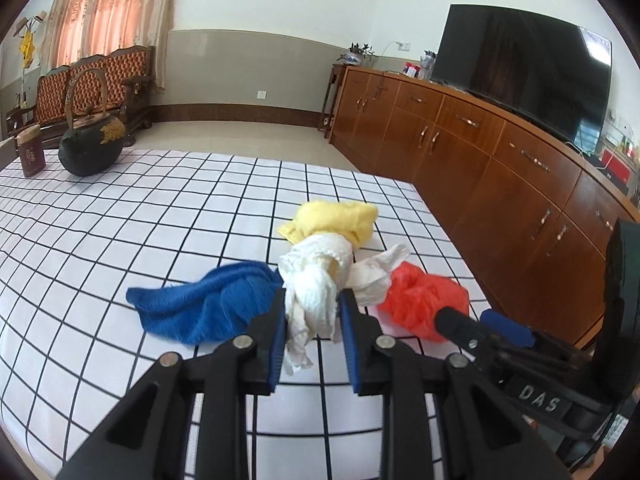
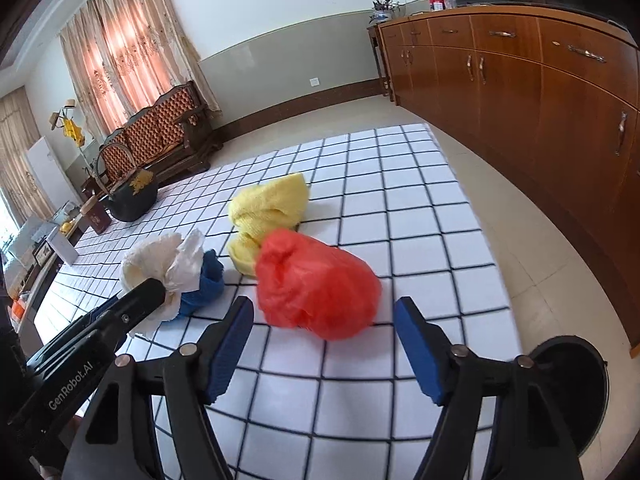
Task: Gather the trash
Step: 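Grasp the white tissue with left tool while right tool grasps the red plastic bag, then carry the tissue with left tool while right tool carries the bag over the bin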
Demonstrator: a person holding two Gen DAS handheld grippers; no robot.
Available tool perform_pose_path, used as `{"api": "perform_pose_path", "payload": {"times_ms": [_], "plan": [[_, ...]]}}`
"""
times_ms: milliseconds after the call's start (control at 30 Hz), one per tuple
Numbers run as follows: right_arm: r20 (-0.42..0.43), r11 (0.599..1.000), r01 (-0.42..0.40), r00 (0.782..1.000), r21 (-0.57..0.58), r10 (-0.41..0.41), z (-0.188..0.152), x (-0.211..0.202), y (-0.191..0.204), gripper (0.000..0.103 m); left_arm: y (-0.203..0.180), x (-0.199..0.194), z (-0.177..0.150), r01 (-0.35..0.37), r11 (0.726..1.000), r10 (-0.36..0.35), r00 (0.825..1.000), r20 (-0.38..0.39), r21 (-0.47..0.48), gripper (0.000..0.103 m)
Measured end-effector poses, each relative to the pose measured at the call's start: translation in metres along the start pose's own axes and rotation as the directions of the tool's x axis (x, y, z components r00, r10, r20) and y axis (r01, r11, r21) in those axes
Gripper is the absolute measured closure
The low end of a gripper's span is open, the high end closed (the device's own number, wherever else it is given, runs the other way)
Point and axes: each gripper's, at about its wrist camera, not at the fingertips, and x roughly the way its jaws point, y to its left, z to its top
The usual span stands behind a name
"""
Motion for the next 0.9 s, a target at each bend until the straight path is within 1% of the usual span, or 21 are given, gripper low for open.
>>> {"api": "perform_pose_path", "payload": {"times_ms": [200,300,367,400,433,467,500,533,600,633,700,900], "plan": [[-0.013,0.999,0.040,0.999,-0.027,-0.041,0.009,0.025,0.009,0.028,0.009,0.009,0.004,0.000,1.000,0.000,1.000,-0.006,-0.007,0.076],[-0.037,0.999,0.042,0.998,-0.010,-0.043,0.012,0.037,0.006,0.028,0.012,0.012,0.003,0.002,1.000,-0.002,1.000,-0.013,-0.016,0.076],[-0.049,1.000,0.024,0.998,0.005,-0.024,0.012,0.043,0.002,0.028,0.014,0.014,0.002,0.002,1.000,-0.003,1.000,-0.018,-0.019,0.076],[-0.056,1.000,0.016,0.998,0.012,-0.015,0.012,0.045,0.001,0.033,0.014,0.014,0.002,0.002,1.000,-0.003,1.000,-0.019,-0.021,0.076],[-0.059,1.000,0.009,0.998,0.015,-0.008,0.011,0.046,0.001,0.048,0.015,0.014,0.002,0.003,1.000,-0.004,1.000,-0.019,-0.023,0.076],[-0.070,1.000,-0.001,0.998,0.015,0.002,0.010,0.048,0.000,0.052,0.015,0.014,0.002,0.005,1.000,-0.006,1.000,-0.018,-0.025,0.076],[-0.073,1.000,-0.004,0.997,0.013,0.005,0.010,0.049,0.000,0.053,0.015,0.013,0.002,0.007,1.000,-0.008,1.000,-0.018,-0.027,0.076],[-0.075,1.000,-0.010,0.997,0.008,0.011,0.009,0.049,0.001,0.058,0.015,0.013,0.002,0.010,1.000,-0.011,1.000,-0.018,-0.029,0.076],[-0.071,1.000,-0.017,0.997,-0.002,0.017,0.007,0.046,0.003,0.065,0.012,0.012,0.002,0.014,0.999,-0.015,1.000,-0.018,-0.028,0.076],[-0.066,1.000,-0.018,0.998,-0.009,0.018,0.006,0.044,0.004,0.067,0.010,0.011,0.001,0.017,1.000,-0.018,1.000,-0.017,-0.025,0.076],[-0.059,1.000,-0.024,0.998,-0.019,0.023,0.004,0.039,0.006,0.069,0.006,0.009,0.001,0.022,1.000,-0.022,1.000,-0.016,-0.018,0.076],[-0.019,1.000,-0.015,1.000,-0.012,0.015,0.002,0.011,-0.006,0.069,-0.006,0.003,0.001,0.038,0.999,-0.038,0.999,-0.013,0.003,0.077]]}}
